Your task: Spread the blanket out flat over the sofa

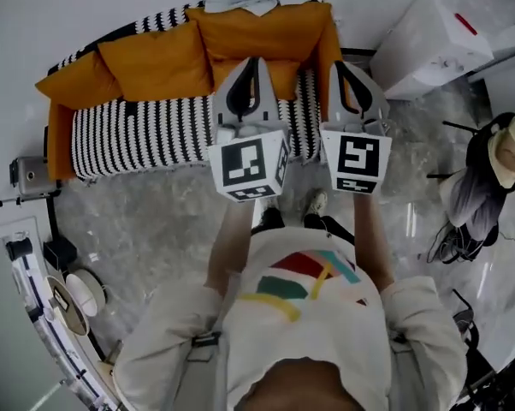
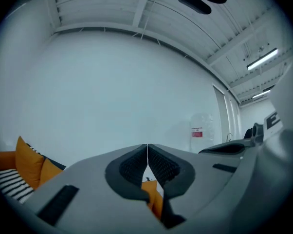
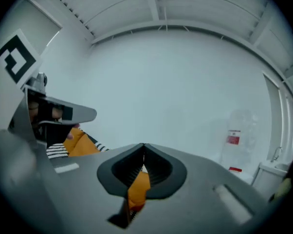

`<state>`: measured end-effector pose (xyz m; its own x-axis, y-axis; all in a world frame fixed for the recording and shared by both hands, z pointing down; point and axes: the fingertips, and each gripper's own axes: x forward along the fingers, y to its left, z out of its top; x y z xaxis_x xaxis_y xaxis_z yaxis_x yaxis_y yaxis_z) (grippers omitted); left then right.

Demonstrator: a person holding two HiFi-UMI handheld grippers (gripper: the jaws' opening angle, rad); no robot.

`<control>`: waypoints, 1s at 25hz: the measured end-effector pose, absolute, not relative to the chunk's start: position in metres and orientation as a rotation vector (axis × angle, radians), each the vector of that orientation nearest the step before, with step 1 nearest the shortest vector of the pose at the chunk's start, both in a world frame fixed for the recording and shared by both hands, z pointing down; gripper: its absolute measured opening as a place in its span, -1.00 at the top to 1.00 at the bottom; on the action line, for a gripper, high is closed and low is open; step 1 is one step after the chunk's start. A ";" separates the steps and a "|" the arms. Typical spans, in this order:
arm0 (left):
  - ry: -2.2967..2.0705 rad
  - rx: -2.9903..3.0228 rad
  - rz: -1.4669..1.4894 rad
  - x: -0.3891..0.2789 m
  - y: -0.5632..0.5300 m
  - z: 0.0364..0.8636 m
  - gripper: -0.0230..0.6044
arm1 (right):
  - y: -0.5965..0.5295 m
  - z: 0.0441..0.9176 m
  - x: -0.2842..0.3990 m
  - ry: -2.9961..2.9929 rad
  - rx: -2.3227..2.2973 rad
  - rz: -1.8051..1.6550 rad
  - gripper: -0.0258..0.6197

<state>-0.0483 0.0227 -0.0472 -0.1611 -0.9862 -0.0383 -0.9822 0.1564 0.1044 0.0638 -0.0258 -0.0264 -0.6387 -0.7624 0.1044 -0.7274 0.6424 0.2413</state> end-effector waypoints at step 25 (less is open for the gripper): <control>-2.531 2.048 -0.215 -0.034 0.106 -0.117 0.87 | 0.064 -0.105 0.090 -2.929 1.168 -0.339 0.90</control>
<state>-0.0340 0.1062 -0.1173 -0.2073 -0.9623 -0.1763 -0.9782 0.2060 0.0260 0.0899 0.0641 -0.1050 -0.7283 -0.6770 -0.1066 -0.6834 0.7058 0.1864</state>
